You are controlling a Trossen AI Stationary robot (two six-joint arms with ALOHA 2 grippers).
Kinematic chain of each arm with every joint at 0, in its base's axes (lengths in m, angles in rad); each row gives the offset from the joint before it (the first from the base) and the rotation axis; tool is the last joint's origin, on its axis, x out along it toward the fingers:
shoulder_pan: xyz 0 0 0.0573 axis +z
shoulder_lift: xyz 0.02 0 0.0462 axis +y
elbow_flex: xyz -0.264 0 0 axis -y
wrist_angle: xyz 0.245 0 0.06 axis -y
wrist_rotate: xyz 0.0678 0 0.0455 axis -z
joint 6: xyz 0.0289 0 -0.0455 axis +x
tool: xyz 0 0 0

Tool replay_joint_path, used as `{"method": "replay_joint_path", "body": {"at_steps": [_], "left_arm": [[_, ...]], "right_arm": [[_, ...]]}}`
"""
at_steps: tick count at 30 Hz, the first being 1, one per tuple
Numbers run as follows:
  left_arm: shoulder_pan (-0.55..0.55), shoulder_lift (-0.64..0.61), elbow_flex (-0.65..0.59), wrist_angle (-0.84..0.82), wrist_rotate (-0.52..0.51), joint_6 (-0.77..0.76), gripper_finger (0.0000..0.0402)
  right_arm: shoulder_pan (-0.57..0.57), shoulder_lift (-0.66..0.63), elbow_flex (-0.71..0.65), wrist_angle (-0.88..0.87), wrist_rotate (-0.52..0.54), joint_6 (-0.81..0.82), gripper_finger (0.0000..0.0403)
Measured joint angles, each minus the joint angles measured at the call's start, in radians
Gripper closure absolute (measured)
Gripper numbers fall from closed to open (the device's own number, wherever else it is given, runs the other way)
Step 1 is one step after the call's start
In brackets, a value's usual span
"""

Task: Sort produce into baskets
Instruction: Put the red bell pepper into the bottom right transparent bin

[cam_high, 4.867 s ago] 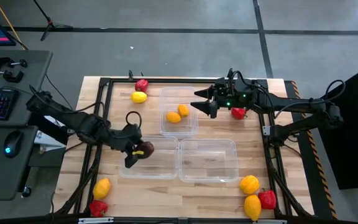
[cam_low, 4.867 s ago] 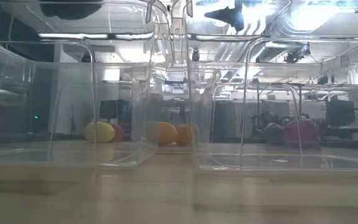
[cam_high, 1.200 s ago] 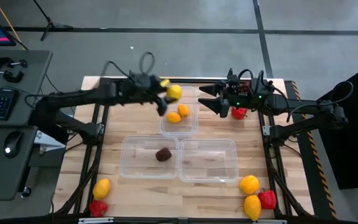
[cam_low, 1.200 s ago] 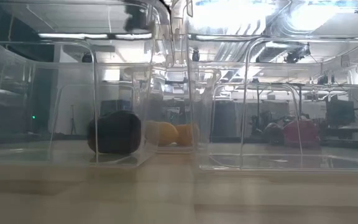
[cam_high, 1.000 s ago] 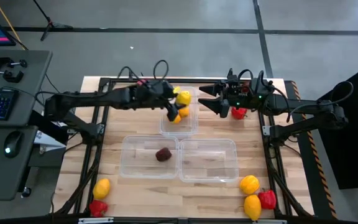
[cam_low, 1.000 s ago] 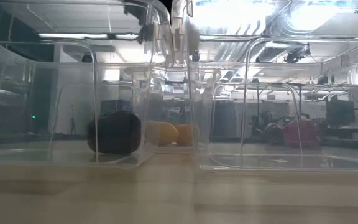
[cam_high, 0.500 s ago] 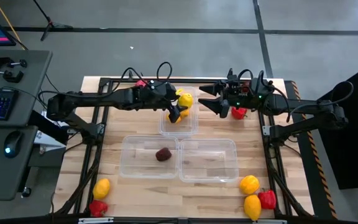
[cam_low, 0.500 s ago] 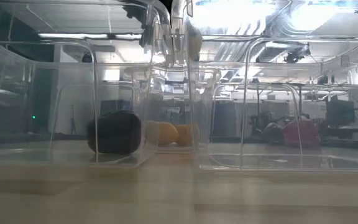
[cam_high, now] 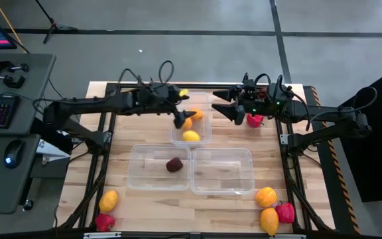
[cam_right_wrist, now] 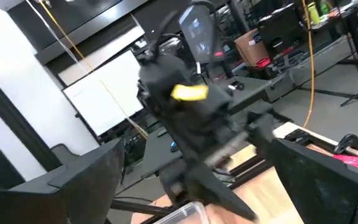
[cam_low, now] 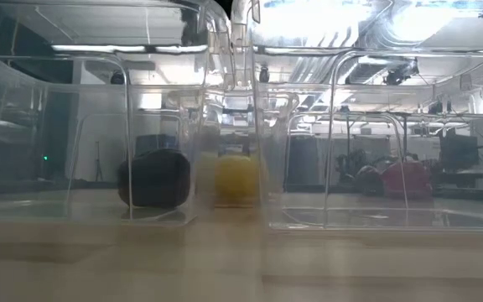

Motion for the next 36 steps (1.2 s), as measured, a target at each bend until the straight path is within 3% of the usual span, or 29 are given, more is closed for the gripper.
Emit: {"method": "replay_joint_path", "body": {"at_steps": [5, 8, 11, 14, 17, 21, 29, 36], "left_arm": [[-0.018, -0.161, 0.000, -0.185, 0.020, 0.050, 0.0050], [-0.041, -0.258, -0.009, -0.278, -0.019, 0.021, 0.0050], [-0.058, -0.341, -0.045, -0.323, -0.081, -0.045, 0.0050], [-0.070, -0.404, -0.094, -0.313, -0.114, -0.102, 0.0050], [-0.073, -0.442, -0.145, -0.309, -0.150, -0.152, 0.0050], [-0.072, -0.456, -0.197, -0.304, -0.161, -0.182, 0.0051], [-0.072, -0.445, -0.201, -0.204, -0.147, -0.184, 0.0051], [-0.099, -0.477, -0.179, -0.171, -0.084, -0.275, 0.0051]], "right_arm": [[-0.029, -0.015, 0.000, 0.004, 0.082, -0.052, 0.0011], [-0.060, -0.044, 0.001, -0.061, 0.169, -0.042, 0.0011], [-0.094, -0.062, 0.002, -0.287, 0.288, -0.008, 0.0011], [-0.155, -0.051, 0.002, -0.633, 0.371, 0.137, 0.0011], [-0.242, -0.018, 0.001, -0.956, 0.339, 0.239, 0.0011], [-0.361, 0.048, 0.000, -1.224, 0.254, 0.138, 0.0011], [-0.496, 0.222, 0.000, -1.283, 0.225, -0.133, 0.0011], [-0.536, 0.407, 0.000, -1.287, 0.212, -0.320, 0.0011]]}}
